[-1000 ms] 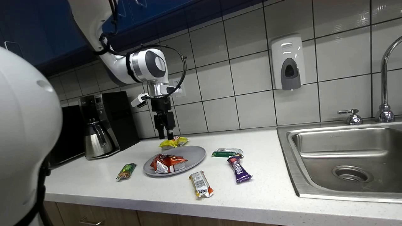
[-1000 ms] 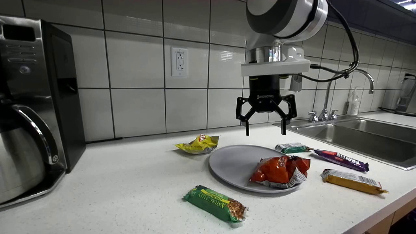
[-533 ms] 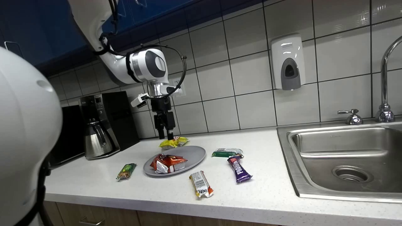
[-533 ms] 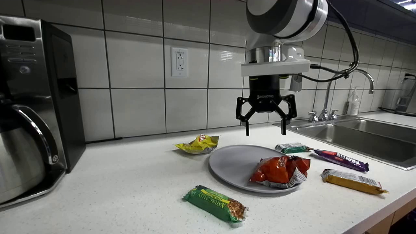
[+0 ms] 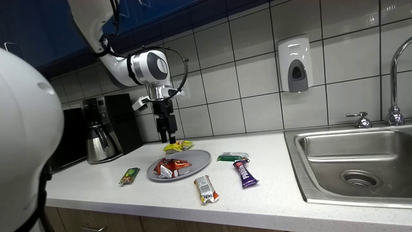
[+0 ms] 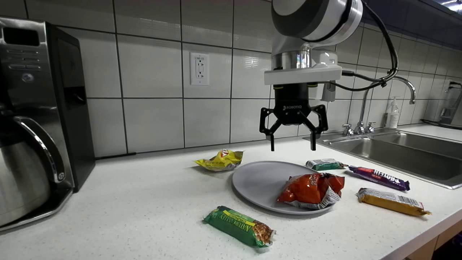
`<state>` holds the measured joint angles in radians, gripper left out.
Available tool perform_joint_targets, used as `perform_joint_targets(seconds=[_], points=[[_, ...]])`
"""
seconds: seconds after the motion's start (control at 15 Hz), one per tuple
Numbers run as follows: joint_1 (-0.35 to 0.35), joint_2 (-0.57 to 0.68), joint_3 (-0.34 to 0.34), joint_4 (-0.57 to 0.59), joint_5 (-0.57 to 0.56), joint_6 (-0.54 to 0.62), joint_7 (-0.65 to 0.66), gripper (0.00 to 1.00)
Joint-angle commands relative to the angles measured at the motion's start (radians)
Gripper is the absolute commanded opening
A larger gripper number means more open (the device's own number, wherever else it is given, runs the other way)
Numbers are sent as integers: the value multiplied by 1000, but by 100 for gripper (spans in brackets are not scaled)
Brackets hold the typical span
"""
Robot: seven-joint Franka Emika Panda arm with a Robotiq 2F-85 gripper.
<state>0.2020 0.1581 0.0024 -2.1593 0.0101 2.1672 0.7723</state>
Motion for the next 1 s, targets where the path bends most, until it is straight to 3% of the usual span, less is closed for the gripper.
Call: perform_joint_targets(seconds=[0.0,0.47,0.93], points=[[-3,-55,23,-41,-51,48,129,100],[-15,-116,31,-118,-164,102,345,100],[-21,-167,51,-220,-140,173,411,100]])
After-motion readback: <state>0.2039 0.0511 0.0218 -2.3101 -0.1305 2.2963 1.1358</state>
